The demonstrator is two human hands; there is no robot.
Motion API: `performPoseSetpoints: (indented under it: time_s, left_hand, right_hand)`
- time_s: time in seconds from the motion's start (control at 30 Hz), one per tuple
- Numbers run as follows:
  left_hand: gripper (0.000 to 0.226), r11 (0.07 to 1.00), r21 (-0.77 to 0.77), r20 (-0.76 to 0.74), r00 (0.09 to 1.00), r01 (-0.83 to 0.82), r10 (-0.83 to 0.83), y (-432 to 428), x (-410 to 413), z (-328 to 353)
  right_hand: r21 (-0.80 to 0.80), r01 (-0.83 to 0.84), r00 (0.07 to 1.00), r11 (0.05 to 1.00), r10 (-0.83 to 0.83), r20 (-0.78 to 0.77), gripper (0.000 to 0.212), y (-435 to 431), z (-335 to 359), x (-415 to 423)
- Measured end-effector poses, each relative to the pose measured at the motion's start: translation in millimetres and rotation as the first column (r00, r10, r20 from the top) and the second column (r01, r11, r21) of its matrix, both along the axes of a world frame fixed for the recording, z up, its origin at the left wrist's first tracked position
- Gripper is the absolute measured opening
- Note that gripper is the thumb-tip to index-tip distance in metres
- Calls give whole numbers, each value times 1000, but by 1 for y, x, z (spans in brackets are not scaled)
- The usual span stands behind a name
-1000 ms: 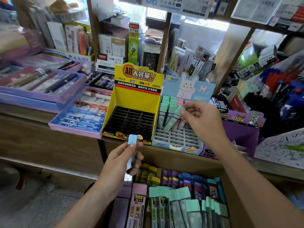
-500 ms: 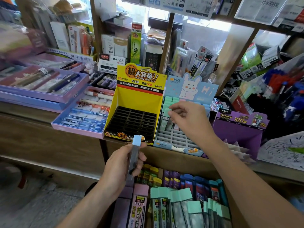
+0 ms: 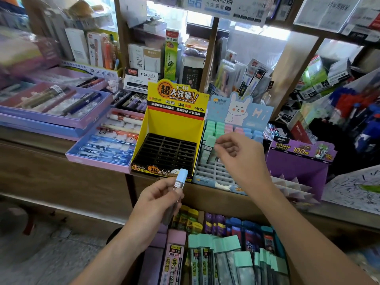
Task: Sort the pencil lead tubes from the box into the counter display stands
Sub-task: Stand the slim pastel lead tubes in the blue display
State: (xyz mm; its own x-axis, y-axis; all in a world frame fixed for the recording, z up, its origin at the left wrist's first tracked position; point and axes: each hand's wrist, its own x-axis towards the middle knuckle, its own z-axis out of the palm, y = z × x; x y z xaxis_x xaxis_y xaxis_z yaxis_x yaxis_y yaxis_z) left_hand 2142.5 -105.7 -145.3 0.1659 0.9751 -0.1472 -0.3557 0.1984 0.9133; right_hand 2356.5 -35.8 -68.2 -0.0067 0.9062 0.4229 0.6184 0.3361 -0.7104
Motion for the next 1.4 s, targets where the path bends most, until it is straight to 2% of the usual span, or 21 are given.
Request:
performPoseSetpoints:
  time_s: [0.07,0.2,0.33,0.47,0.63,0.73,0.9,1.03,1.1,1.17,1.2,1.4]
  left_hand:
    - [32,1000,28,-44,999,-4,5,-1,1,-1]
    - [22,997,78,-104,994,-6,14,-2,3,1]
    - [21,995,103,-133,991,15,-1,-3,2,1]
    - [22,993,115,-174,985,24,-3,-3,1,1]
    - [18,995,104,-225,974,-9,33,-3,1,1]
    - [6,996,93,-269,963,8,17,-1,2,-3]
    - [20,989,72,-441,893,132,-87,-1,4,-11]
    - [11,957,-86,-552,786,278,-278,-2,3,-18]
    - [8,909,-157,-631,669,385,-393,-4,3,-19]
    - [15,872,-199,-729,527,447,-437,-5,3,-19]
    - [17,867,-210,-749,495,452,-440,-5,3,-18]
    - [17,867,-215,-752,491,449,-440,-5,4,-15]
  right_hand:
    - [-76,-62,997,995,58,-55,19,-9,-3,-4]
    - [-253,-242,963,937,199,-182,14,-23,-11,-12]
    - [-369,-330,934,869,243,-264,8,-28,-22,-16]
    - [-386,-375,910,843,256,-325,10,-30,-24,-18]
    - [-346,-358,913,867,247,-326,7,-30,-11,-3]
    - [-298,-295,934,908,209,-290,7,-31,4,14]
    - [-171,-151,974,974,117,-193,10,-27,30,52]
    - [-75,-42,997,996,37,-74,9,-19,44,76]
    - [-23,11,1000,1000,-11,3,7,-13,47,86]
    - [10,54,995,999,-54,79,6,-5,48,93]
    - [22,71,990,997,-73,123,6,-2,47,96]
    - [81,122,936,989,-142,322,7,10,45,98]
